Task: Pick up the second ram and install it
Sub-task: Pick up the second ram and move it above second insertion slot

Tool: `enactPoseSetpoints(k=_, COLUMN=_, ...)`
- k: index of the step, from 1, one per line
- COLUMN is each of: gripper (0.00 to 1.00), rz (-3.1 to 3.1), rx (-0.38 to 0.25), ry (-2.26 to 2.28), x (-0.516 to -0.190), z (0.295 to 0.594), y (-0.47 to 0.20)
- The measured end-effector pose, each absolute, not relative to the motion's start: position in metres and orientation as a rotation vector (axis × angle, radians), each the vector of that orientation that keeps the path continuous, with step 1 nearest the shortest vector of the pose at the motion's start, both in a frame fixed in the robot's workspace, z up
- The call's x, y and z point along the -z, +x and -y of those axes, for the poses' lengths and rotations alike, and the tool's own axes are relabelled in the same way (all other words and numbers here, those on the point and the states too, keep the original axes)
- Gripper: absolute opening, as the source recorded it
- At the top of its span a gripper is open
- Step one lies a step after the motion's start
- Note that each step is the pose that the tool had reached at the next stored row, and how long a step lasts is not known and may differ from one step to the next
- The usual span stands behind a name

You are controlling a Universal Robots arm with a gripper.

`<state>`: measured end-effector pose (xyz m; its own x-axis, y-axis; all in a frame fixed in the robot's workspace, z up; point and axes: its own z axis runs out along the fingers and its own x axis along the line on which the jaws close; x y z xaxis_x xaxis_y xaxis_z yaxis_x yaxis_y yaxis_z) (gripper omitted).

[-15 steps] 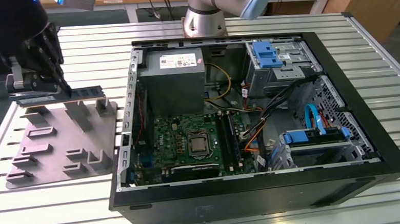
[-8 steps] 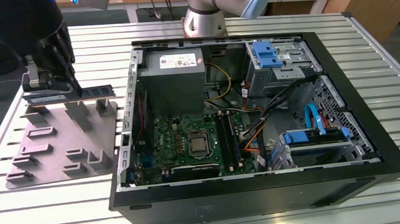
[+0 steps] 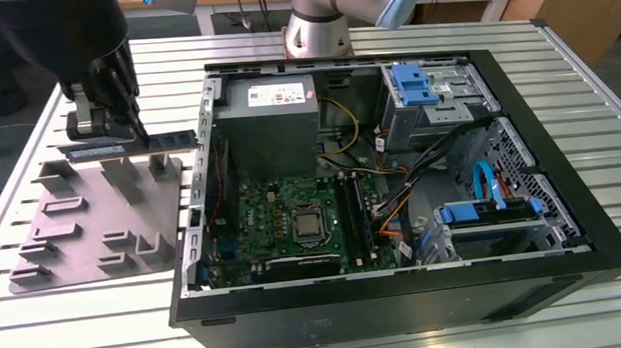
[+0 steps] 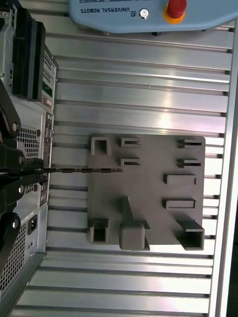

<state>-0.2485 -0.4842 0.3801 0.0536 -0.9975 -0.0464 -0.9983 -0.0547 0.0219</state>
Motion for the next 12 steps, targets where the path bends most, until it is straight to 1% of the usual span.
enactPoseSetpoints(k=12, gripper=0.14, rz=-2.149, rx=-0.076, ry=-2.268, x=-0.380, z=0.484, y=-0.215)
